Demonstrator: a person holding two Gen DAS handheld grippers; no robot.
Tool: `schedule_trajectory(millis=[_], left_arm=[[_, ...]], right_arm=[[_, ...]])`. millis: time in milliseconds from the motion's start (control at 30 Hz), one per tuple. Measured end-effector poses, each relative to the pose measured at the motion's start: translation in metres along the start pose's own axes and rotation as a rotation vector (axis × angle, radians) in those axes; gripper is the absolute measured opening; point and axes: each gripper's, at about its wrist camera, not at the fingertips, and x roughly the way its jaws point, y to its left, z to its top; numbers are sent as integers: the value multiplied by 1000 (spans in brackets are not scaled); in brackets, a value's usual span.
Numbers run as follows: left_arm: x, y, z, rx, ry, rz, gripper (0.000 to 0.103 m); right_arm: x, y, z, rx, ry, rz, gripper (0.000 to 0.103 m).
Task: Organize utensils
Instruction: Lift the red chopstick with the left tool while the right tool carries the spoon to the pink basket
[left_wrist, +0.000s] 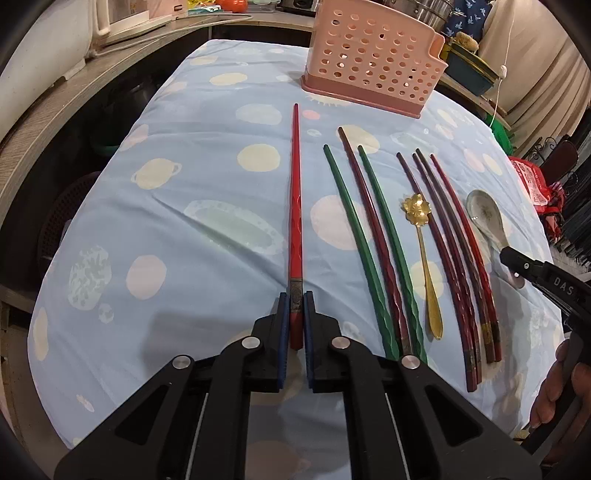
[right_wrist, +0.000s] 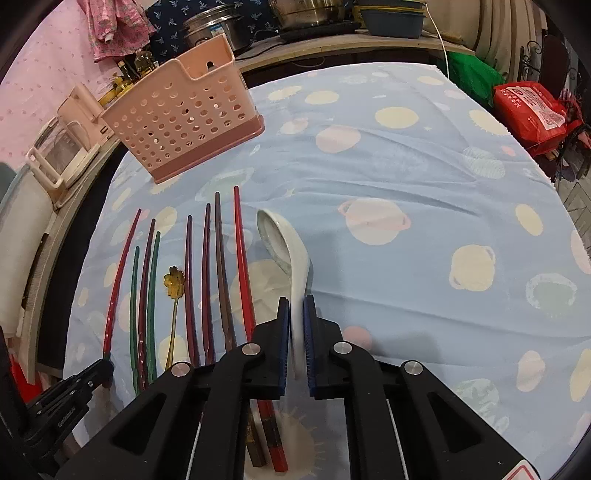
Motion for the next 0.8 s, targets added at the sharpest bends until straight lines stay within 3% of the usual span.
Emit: schedule_trajectory(millis=[500,800], left_arm=[[-61,-3,-7,12,-109,0,7],[-111,-10,22,33,-227,-1,7]], right_arm=[[-61,-13,-9,10,-87,23,6],[-91,-15,9,6,-157,40,6]])
